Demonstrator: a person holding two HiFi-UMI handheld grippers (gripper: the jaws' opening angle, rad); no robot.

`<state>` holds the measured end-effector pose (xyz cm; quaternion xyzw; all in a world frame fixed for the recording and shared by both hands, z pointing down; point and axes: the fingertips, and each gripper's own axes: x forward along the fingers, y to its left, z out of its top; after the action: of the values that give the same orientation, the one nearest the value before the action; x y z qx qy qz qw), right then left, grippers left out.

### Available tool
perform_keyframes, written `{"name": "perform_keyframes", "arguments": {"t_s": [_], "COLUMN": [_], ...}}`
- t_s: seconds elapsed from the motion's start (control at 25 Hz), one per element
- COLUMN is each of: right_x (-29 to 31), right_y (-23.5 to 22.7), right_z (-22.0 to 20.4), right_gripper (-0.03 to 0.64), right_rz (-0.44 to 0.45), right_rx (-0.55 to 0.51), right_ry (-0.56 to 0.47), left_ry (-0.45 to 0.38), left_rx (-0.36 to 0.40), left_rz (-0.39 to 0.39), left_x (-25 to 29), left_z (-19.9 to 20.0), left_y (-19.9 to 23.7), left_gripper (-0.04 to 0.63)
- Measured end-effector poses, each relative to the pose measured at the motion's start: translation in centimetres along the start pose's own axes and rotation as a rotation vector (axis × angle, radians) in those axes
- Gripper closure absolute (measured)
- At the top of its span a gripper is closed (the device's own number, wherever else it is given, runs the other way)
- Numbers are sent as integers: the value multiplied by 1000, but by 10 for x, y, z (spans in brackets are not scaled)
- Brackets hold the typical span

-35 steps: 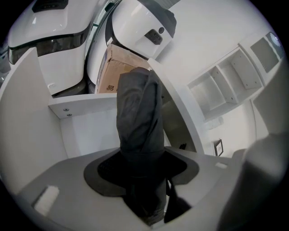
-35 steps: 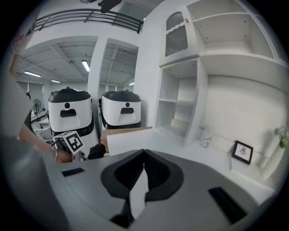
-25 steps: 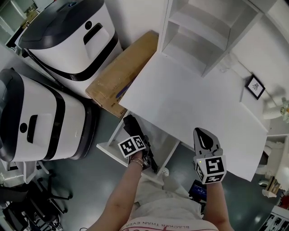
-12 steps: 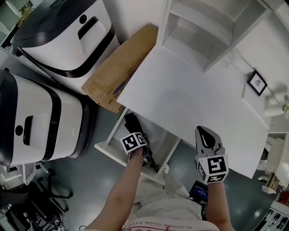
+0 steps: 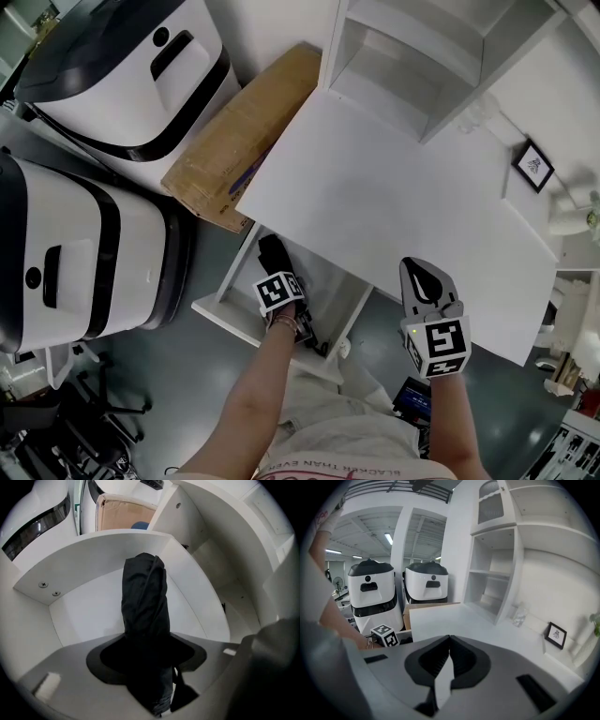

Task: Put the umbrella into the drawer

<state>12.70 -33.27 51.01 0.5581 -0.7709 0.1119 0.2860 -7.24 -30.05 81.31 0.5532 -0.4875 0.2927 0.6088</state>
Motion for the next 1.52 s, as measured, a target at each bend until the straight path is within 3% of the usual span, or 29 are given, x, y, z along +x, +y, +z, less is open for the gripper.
{"name": "perform_keyframes", "arguments": {"t_s": [0.48,0.64,0.8,1.04,1.28,1.52], "right_x": [-5,-6,-9,-16,-28,-37], "right_y": [-3,-4,-3,-3,-6,-10], "right_z": [-10,-10,-10,-7,4,20], "right_gripper": [607,608,608,607,608,607], "right_rz": [-13,-9,-1,16,36,45], "right_rx": [8,6,5,-2,-9,3], "right_ry": [21,20,16,-5,-41,-94], "left_ry": [-7,2,13,-24,-62,-122], "left_rx": [18,23,-5,15,58,47], "left_rz": [36,12,-2,2,-14,-47], "left_x": [8,8,7,-3,-27,-55], "left_z": [-2,-2,-5,-4,1,8], "left_y": [4,-1,-5,-13,-27,-35], "left_gripper": [337,327,253,169,167,167]}}
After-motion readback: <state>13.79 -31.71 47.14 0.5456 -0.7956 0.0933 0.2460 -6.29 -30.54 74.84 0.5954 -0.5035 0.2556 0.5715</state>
